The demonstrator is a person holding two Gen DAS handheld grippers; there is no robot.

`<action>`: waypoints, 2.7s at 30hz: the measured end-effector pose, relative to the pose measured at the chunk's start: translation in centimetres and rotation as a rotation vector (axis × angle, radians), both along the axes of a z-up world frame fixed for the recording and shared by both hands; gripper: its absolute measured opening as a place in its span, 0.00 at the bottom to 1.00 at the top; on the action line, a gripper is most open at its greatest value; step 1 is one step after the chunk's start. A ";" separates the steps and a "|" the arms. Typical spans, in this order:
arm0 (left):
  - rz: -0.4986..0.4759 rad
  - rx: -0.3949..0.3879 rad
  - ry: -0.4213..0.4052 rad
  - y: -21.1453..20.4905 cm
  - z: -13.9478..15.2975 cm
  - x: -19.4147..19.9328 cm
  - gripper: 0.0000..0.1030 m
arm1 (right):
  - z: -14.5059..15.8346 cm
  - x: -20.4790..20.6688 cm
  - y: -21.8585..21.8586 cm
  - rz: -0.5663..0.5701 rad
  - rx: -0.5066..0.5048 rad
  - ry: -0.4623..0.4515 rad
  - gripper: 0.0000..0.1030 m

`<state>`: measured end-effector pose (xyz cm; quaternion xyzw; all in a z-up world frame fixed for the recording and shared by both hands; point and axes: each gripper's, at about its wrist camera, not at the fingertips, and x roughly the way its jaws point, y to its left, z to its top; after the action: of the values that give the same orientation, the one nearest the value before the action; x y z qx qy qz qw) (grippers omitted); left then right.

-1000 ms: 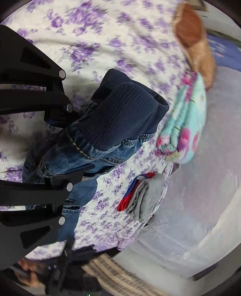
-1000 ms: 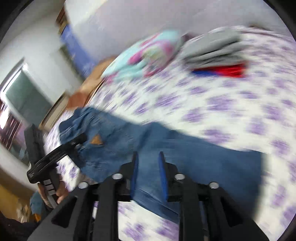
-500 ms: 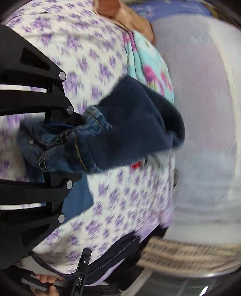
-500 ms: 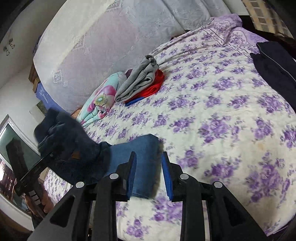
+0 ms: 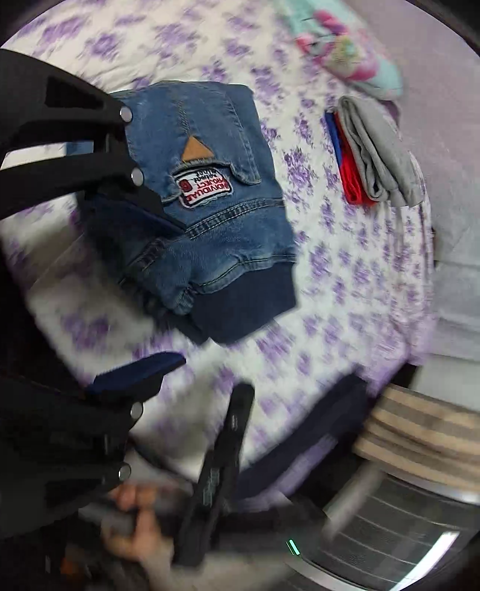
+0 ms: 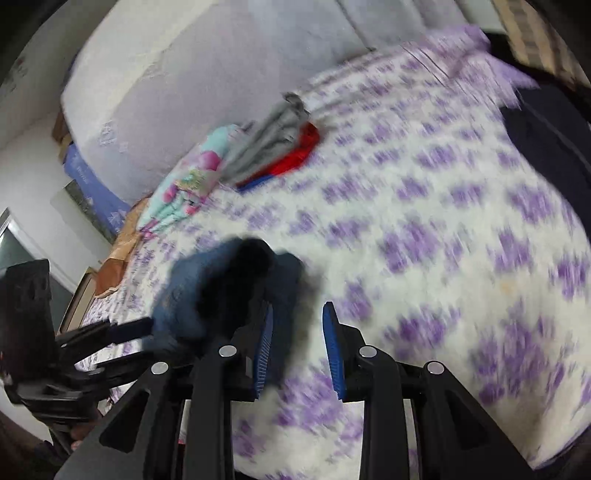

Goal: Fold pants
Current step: 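Grasp the folded jeans bundle with the left tool, then the right tool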

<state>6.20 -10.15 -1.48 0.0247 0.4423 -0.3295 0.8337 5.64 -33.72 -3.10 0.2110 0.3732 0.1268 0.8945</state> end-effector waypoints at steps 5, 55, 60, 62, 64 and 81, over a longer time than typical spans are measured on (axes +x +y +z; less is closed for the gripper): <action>0.136 -0.110 -0.070 6.1 3.1 0.4 0.68 | 4.5 0.9 5.0 0.185 0.021 -0.117 0.28; 0.382 -0.407 0.315 21.4 -7.2 6.0 0.75 | 5.1 2.5 9.9 0.200 -0.082 -0.036 0.93; 0.382 -0.439 0.454 20.2 -10.6 7.8 0.75 | 0.6 -1.9 3.9 0.004 -0.043 0.074 0.93; 0.375 -0.412 0.462 18.6 -11.2 8.5 0.75 | -0.5 -3.1 2.5 -0.036 -0.029 0.093 0.93; 0.363 -0.383 0.466 17.3 -11.7 9.0 0.75 | -1.3 -3.9 1.6 -0.063 -0.010 0.107 0.93; 0.330 -0.275 0.430 12.9 -11.5 10.2 0.85 | -2.7 4.0 8.5 -0.008 -0.096 0.137 0.93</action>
<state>16.38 2.77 -13.03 -0.2308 0.5581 -0.2441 0.7587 9.63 -25.20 -5.82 0.1777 0.4380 0.0903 0.8766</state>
